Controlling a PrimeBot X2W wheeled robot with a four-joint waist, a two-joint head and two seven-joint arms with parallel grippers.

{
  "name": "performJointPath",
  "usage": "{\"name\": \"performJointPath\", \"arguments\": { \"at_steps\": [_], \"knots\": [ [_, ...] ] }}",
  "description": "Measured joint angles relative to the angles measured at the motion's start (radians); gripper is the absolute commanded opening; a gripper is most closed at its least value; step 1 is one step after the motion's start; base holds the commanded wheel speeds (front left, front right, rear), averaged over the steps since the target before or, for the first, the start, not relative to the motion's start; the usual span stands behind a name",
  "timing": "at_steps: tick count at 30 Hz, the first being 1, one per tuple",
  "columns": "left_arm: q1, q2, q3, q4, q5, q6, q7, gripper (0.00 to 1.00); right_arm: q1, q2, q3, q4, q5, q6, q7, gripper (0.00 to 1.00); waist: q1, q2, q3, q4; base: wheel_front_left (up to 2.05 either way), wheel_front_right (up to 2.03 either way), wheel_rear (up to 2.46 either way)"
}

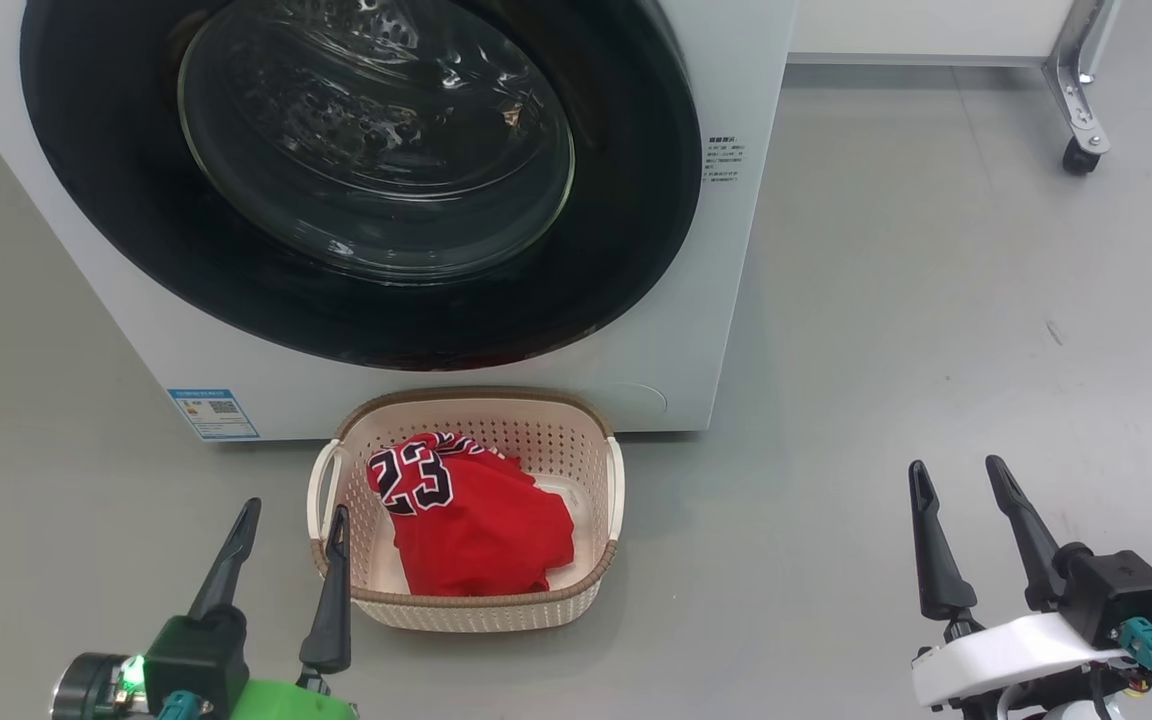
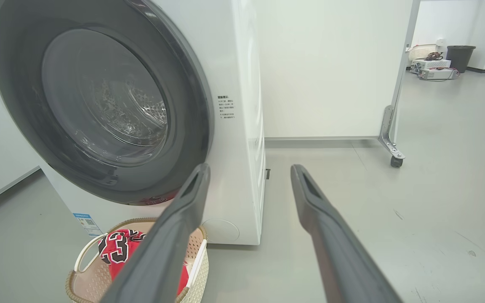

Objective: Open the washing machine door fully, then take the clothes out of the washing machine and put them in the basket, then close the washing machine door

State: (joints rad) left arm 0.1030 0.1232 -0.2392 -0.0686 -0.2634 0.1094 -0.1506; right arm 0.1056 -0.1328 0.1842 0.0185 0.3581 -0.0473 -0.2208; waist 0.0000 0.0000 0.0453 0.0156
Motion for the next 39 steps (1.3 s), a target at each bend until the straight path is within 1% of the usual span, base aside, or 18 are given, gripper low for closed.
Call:
{"name": "performJointPath", "arguments": {
  "at_steps": [5, 17, 18, 25, 30, 33, 39],
  "knots": [
    [0.0, 0.0, 0.001, -0.007, 0.002, 0.0, 0.0, 1.0, 0.008, -0.002, 0.0, -0.017, 0.0, -0.007, 0.01, 1.0, 0.0, 0.0, 0.001, 0.003, 0.0, 0.0, 0.0],
    [0.0, 0.0, 0.001, -0.01, 0.002, 0.001, 0.0, 1.0, 0.027, -0.007, 0.0, -0.046, 0.0, -0.009, 0.031, 1.0, 0.0, 0.0, 0.0, 0.009, 0.0, 0.0, 0.0],
    [0.0, -0.002, 0.0, -0.002, 0.001, 0.001, 0.0, 0.0, 0.027, -0.005, 0.0, -0.04, 0.0, -0.008, 0.03, 0.0, 0.0, 0.0, 0.0, 0.01, 0.0, 0.0, 0.0],
    [0.023, -0.021, -0.02, 0.074, 0.0, 0.001, 0.0, 0.0, 0.052, 0.024, 0.016, 0.035, 0.002, -0.008, 0.031, 0.0, 0.0, 0.0, 0.0, 0.01, 0.0, 0.0, 0.0],
    [0.034, -0.022, -0.026, 0.065, -0.029, 0.001, 0.0, 0.0, 0.058, 0.027, 0.017, 0.035, 0.03, -0.005, 0.031, 0.0, 0.0, 0.0, 0.0, 0.009, 0.0, 0.0, 0.0],
    [0.041, -0.024, -0.026, 0.056, -0.066, 0.0, -0.001, 0.0, 0.058, 0.029, 0.016, 0.032, 0.066, 0.002, 0.031, 0.0, 0.0, 0.0, -0.001, 0.008, 0.0, 0.0, 0.0],
    [0.044, -0.03, -0.015, 0.05, -0.162, -0.002, 0.0, 0.0, 0.058, 0.033, 0.002, 0.031, 0.158, 0.005, 0.04, 0.0, 0.0, 0.0, -0.003, 0.006, 0.0, 0.0, 0.0]
  ]
}}
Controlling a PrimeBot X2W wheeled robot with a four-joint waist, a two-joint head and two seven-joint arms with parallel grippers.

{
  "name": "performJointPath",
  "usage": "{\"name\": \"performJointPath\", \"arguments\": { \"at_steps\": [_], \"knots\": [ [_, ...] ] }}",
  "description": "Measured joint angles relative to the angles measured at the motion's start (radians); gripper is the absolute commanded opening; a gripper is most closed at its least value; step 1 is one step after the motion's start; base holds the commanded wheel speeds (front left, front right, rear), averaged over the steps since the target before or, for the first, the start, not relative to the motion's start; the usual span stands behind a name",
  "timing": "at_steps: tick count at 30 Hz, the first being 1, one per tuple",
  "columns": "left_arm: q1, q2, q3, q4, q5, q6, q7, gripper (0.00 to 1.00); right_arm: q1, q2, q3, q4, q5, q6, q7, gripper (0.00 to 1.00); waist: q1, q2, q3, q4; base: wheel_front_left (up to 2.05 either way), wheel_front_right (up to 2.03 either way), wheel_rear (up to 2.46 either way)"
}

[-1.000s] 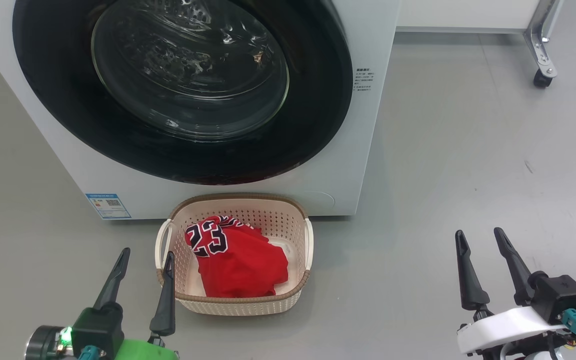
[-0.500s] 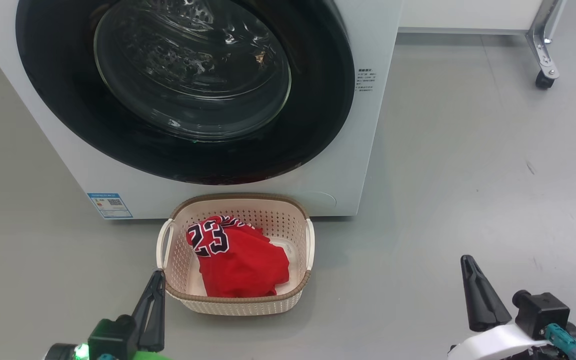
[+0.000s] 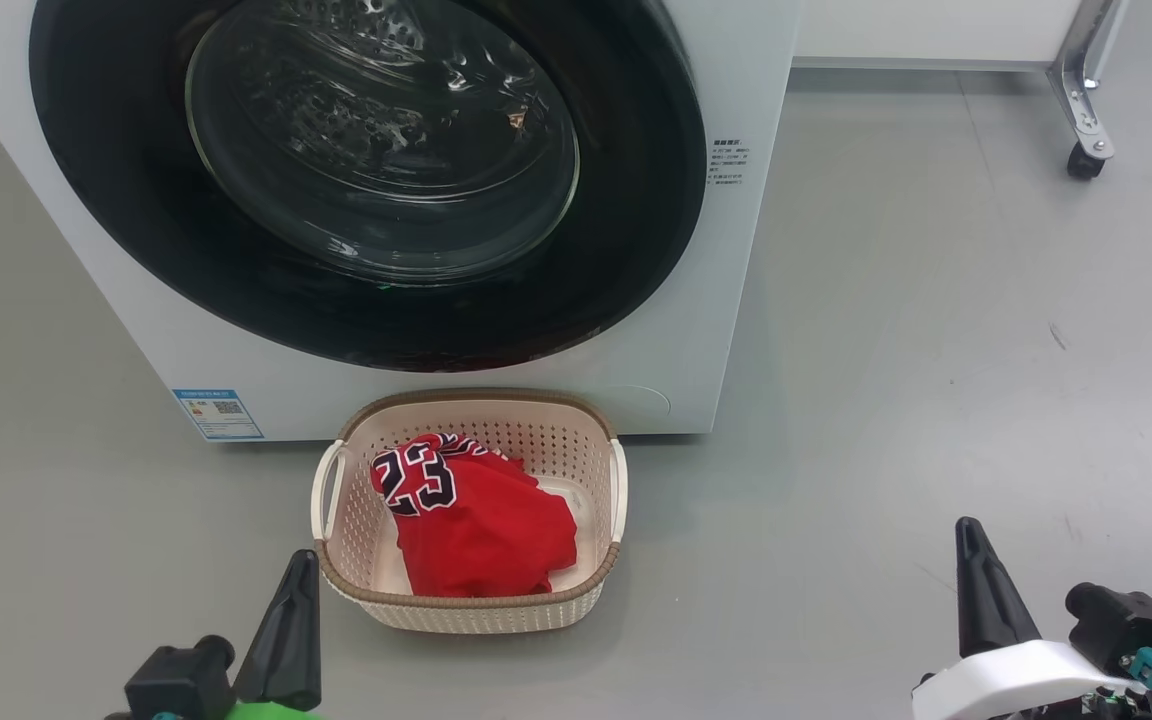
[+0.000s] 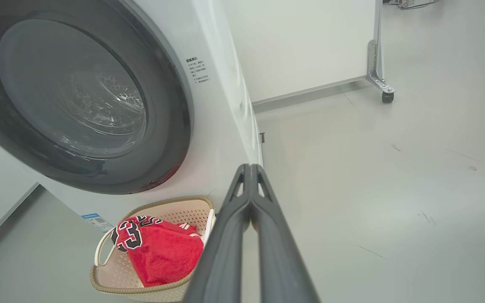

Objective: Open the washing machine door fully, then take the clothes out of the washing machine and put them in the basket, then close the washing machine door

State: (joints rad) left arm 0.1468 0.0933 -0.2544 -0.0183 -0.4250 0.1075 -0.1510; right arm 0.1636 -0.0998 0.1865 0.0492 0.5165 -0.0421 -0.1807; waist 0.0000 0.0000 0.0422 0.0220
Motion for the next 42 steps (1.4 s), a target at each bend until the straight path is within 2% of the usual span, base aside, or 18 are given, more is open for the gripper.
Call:
{"name": "performJointPath", "arguments": {
  "at_steps": [22, 42],
  "knots": [
    [-0.012, 0.001, 0.063, 0.028, -0.318, -0.039, 0.037, 0.0, -0.027, 0.003, -0.058, 0.025, 0.291, 0.024, 0.053, 0.0, 0.0, 0.0, -0.008, -0.006, 0.0, 0.0, 0.0],
    [-0.059, 0.011, 0.112, 0.091, -0.619, -0.09, 0.08, 0.0, -0.081, 0.001, -0.108, 0.074, 0.566, 0.062, 0.102, 0.0, 0.0, 0.0, -0.017, -0.011, 0.0, 0.0, 0.0]
  ]
}}
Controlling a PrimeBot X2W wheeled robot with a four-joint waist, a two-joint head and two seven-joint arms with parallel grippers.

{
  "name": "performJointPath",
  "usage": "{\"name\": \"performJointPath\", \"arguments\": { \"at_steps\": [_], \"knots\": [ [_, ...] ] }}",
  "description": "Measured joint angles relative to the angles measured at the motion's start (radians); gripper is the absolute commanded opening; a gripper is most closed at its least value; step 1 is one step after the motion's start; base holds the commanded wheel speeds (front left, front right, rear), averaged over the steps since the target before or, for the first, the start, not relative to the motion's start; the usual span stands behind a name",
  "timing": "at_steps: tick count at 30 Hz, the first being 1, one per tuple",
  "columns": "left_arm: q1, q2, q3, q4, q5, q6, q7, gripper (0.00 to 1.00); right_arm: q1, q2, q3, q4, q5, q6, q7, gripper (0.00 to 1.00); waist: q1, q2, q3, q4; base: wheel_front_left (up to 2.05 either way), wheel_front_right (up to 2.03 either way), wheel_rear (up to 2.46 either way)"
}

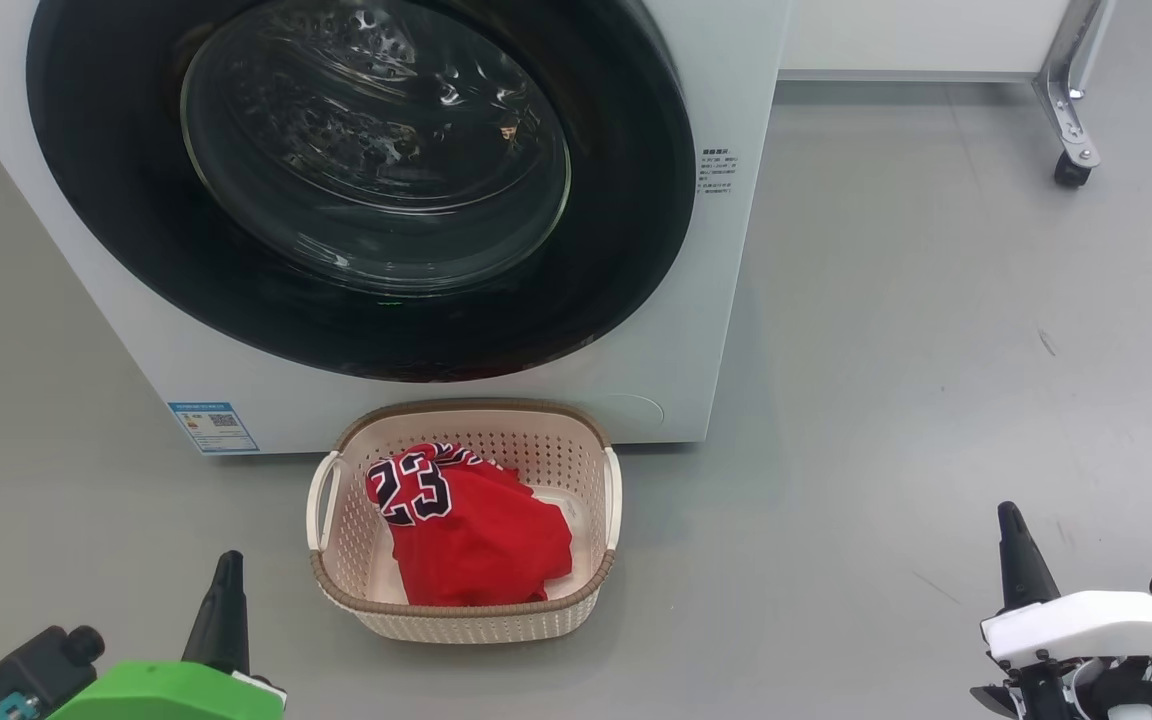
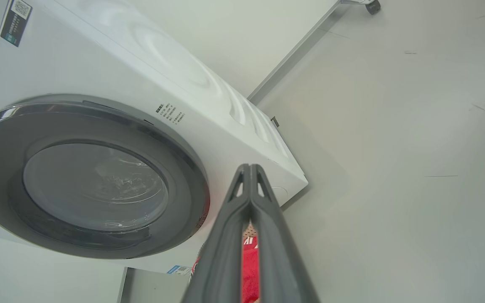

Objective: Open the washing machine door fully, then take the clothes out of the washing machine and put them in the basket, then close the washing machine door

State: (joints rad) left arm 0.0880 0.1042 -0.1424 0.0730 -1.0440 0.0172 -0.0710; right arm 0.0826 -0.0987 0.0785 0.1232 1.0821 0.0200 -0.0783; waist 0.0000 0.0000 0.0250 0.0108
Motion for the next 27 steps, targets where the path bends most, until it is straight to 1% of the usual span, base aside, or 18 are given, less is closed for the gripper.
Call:
{"name": "performJointPath", "arguments": {
  "at_steps": [9, 12, 18, 20, 27],
  "knots": [
    [-0.018, 0.002, 0.018, 0.03, -0.127, -0.023, 0.018, 0.0, -0.023, -0.001, -0.02, 0.025, 0.117, 0.017, 0.021, 0.0, 0.0, 0.0, -0.004, -0.002, 0.0, 0.0, 0.0],
    [-0.028, 0.002, 0.025, 0.041, -0.173, -0.024, 0.024, 0.0, -0.028, -0.001, -0.029, 0.034, 0.157, 0.023, 0.03, 0.0, 0.0, 0.0, -0.005, -0.003, 0.0, 0.0, 0.0],
    [-0.044, 0.003, 0.04, 0.06, -0.253, -0.046, 0.036, 0.0, -0.045, -0.002, -0.041, 0.048, 0.234, 0.032, 0.041, 0.0, 0.0, 0.0, -0.008, -0.004, 0.0, 0.0, 0.0],
    [-0.049, 0.003, 0.044, 0.067, -0.28, -0.055, 0.037, 0.0, -0.051, -0.003, -0.046, 0.055, 0.26, 0.04, 0.044, 0.0, 0.0, 0.0, -0.009, -0.005, 0.0, 0.0, 0.0],
    [-0.061, 0.003, 0.057, 0.087, -0.367, -0.068, 0.053, 0.0, -0.067, -0.003, -0.061, 0.07, 0.338, 0.05, 0.061, 0.0, 0.0, 0.0, -0.012, -0.006, 0.0, 0.0, 0.0]
  ]
}}
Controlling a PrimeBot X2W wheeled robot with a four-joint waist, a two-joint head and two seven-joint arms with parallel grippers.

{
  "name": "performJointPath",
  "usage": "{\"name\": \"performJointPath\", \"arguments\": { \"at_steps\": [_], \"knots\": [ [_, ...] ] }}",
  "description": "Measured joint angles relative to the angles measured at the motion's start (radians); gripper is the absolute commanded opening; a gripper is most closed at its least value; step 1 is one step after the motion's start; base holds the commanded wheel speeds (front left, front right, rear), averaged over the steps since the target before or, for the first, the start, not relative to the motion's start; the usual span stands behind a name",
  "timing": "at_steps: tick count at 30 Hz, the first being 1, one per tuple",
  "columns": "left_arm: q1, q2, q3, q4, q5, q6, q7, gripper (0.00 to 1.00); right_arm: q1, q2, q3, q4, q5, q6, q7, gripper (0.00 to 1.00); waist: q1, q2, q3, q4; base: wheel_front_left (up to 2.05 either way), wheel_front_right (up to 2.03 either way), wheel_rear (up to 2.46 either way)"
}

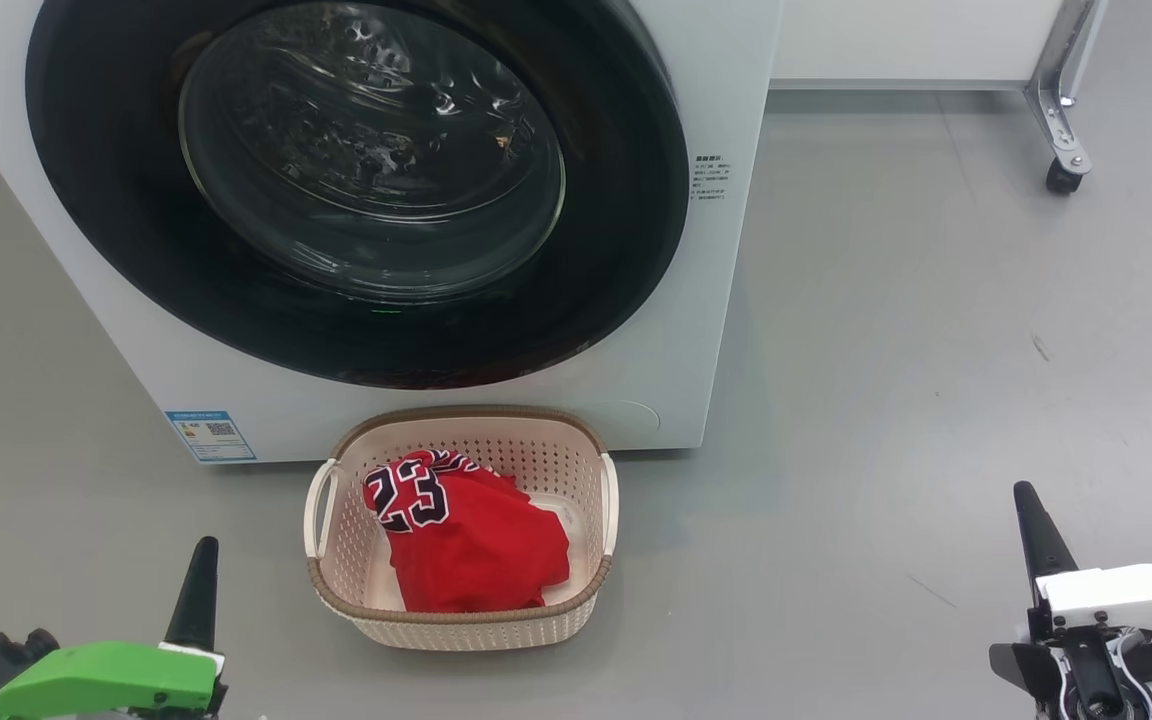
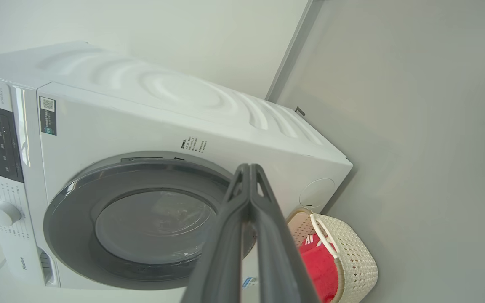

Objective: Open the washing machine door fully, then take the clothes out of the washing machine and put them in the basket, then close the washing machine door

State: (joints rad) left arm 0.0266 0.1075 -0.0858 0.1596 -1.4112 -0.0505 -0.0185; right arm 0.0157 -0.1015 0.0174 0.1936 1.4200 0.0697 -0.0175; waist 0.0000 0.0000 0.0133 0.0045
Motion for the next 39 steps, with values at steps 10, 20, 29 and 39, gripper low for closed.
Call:
{"name": "performJointPath", "arguments": {
  "at_steps": [10, 20, 29, 39],
  "knots": [
    [-0.025, 0.0, 0.022, 0.034, -0.137, -0.027, 0.017, 0.0, -0.026, 0.0, -0.023, 0.029, 0.129, 0.021, 0.022, 0.0, 0.0, 0.0, -0.005, -0.002, 0.0, 0.0, 0.0],
    [-0.05, 0.001, 0.047, 0.066, -0.271, -0.053, 0.031, 0.0, -0.055, 0.0, -0.046, 0.054, 0.256, 0.039, 0.043, 0.0, 0.0, 0.0, -0.009, -0.005, 0.0, 0.0, 0.0],
    [-0.055, 0.001, 0.049, 0.079, -0.294, -0.06, 0.035, 0.0, -0.058, 0.0, -0.049, 0.061, 0.262, 0.042, 0.044, 0.0, 0.0, 0.0, -0.009, -0.005, 0.0, 0.0, 0.0],
    [-0.058, 0.001, 0.05, 0.087, -0.294, -0.061, 0.035, 0.0, -0.059, 0.0, -0.049, 0.067, 0.262, 0.043, 0.045, 0.0, 0.0, 0.0, -0.01, -0.005, 0.0, 0.0, 0.0]
  ]
}}
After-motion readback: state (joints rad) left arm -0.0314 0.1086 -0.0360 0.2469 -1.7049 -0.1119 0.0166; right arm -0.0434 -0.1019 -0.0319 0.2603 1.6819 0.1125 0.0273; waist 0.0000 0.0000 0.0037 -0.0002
